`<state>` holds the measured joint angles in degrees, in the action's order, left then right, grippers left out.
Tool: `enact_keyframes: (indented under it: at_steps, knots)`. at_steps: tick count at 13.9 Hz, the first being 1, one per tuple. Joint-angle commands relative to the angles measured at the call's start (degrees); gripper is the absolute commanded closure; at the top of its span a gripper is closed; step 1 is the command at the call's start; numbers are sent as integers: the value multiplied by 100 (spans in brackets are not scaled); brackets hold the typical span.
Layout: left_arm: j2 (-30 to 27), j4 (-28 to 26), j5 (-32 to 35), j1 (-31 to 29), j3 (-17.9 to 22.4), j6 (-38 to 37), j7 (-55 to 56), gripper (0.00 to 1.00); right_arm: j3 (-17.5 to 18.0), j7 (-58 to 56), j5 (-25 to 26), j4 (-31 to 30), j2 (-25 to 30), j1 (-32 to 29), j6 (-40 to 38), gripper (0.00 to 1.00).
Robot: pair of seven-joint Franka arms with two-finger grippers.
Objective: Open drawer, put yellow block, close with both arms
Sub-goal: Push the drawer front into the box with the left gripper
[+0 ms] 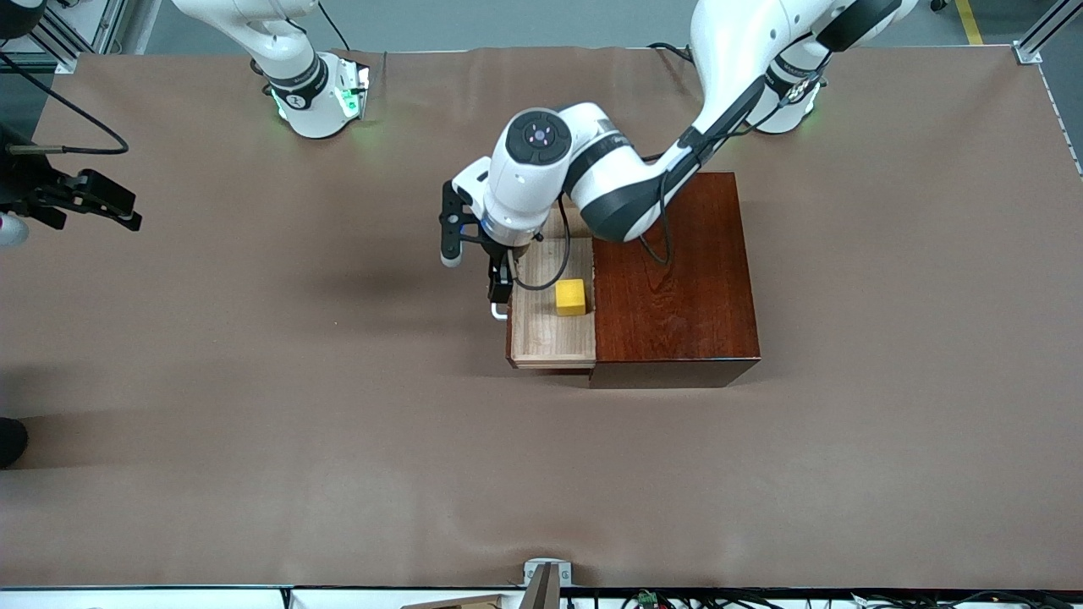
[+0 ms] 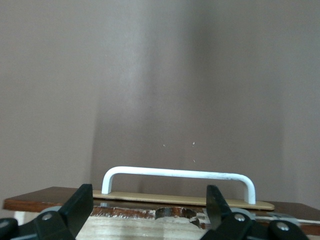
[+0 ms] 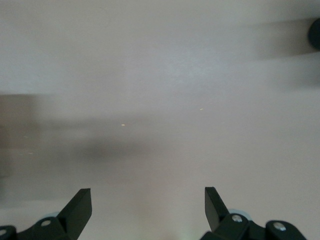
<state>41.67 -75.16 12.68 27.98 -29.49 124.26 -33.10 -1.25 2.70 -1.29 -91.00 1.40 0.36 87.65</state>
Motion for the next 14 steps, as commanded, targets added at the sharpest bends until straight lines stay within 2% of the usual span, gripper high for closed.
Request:
enact_keyframes:
  at_steps: [1,4,10,14]
  knots:
    - [139,186,155,268,197,45,-57,0,20,240,-267,3,35,-71,-29,0]
    - [236,177,147,480,453,134,23,0,20,231,-126,21,9,-88,103,0]
    - [298,142,173,472,471,107,-30,0,28,161,190,48,-17,-36,86,0]
    - [157,151,190,436,532,-94,-39,0,37,161,190,56,-17,-44,-36,0]
